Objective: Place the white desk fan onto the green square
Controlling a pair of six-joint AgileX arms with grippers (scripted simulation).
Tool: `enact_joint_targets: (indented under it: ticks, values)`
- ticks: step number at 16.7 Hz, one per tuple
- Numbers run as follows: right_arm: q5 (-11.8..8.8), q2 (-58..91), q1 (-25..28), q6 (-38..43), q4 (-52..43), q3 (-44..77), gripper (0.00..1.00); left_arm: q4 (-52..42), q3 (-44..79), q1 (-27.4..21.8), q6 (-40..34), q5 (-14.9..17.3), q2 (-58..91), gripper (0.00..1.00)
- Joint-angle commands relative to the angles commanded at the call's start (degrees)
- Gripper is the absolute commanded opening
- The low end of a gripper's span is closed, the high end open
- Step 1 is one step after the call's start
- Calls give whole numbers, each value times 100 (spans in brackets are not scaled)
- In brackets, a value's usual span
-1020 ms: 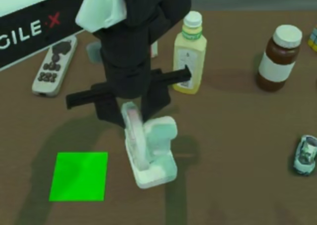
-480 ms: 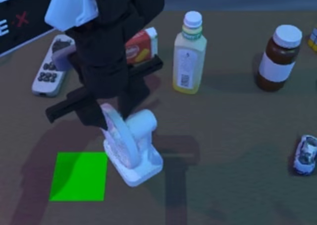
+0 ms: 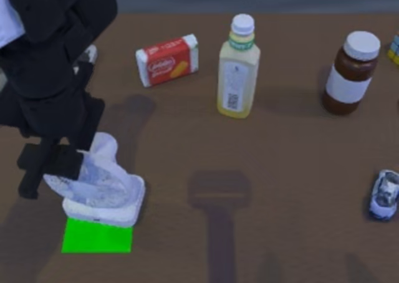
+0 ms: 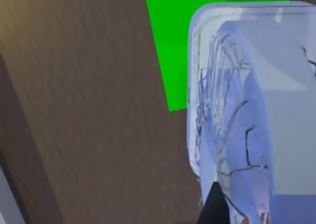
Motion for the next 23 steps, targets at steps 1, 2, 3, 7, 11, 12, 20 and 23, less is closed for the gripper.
enact_joint_targets:
  ticks: [1,2,3,7,11,12,20,23]
  values:
    - [0,0,0,0,0,0,100,19,-140,99,-285,-4,-137,0]
    - [0,0,0,0,0,0,100,37,-258,183,-511,-6,-254,0]
    - [0,0,0,0,0,0,100,53,-349,248,-676,-8,-347,0]
    - [0,0,0,0,0,0,100,70,-434,310,-823,-9,-436,0]
    - [0,0,0,0,0,0,100,165,-508,288,-802,-7,-405,0]
    - [0,0,0,0,0,0,100,291,-616,302,-805,-7,-396,0]
    - [0,0,0,0,0,0,100,865,-1127,333,-799,-9,-334,0]
    - [0,0,0,0,0,0,100,865,-1127,333,-799,-9,-334,23]
